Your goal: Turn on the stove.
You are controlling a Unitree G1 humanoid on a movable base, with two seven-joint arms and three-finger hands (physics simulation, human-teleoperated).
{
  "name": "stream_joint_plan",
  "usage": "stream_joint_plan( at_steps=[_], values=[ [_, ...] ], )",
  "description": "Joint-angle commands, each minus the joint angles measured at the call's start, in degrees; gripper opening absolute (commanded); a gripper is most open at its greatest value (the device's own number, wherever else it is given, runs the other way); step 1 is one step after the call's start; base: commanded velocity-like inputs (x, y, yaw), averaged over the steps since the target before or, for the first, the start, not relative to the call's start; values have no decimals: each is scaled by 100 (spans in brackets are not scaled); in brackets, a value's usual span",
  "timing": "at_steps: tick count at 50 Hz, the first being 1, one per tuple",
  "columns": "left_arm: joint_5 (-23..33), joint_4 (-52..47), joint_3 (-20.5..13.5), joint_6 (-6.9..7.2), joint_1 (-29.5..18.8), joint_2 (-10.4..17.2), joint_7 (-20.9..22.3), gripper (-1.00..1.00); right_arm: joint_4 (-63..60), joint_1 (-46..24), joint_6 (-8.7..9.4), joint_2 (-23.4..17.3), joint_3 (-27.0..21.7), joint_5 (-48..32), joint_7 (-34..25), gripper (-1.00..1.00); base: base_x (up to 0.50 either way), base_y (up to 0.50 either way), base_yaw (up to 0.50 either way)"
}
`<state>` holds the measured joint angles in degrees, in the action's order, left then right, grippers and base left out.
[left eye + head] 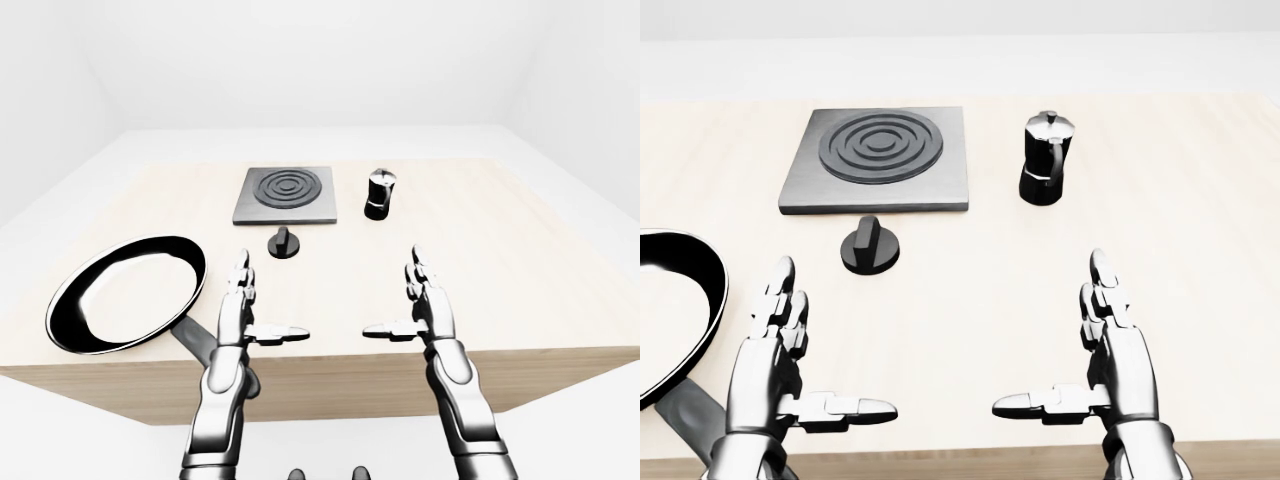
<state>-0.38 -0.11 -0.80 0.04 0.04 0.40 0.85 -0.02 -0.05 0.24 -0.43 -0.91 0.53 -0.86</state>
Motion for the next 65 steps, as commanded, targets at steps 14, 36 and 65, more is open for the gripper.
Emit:
stream_joint_plan(
  at_steps=[14, 36, 65],
  values=[
    [-47, -42, -107, 14, 33, 58, 146, 100, 1, -8, 80, -72, -138, 76, -146, 100, 0, 0, 0],
    [-53, 5, -113, 25, 12, 61, 163, 100, 12, -12, 96, -69, -138, 82, -151, 100, 0, 0, 0],
    [-63, 78, -124, 24, -20, 62, 158, 100, 4, -16, 130, -65, -149, 108, -141, 100, 18, 0, 0]
  ],
)
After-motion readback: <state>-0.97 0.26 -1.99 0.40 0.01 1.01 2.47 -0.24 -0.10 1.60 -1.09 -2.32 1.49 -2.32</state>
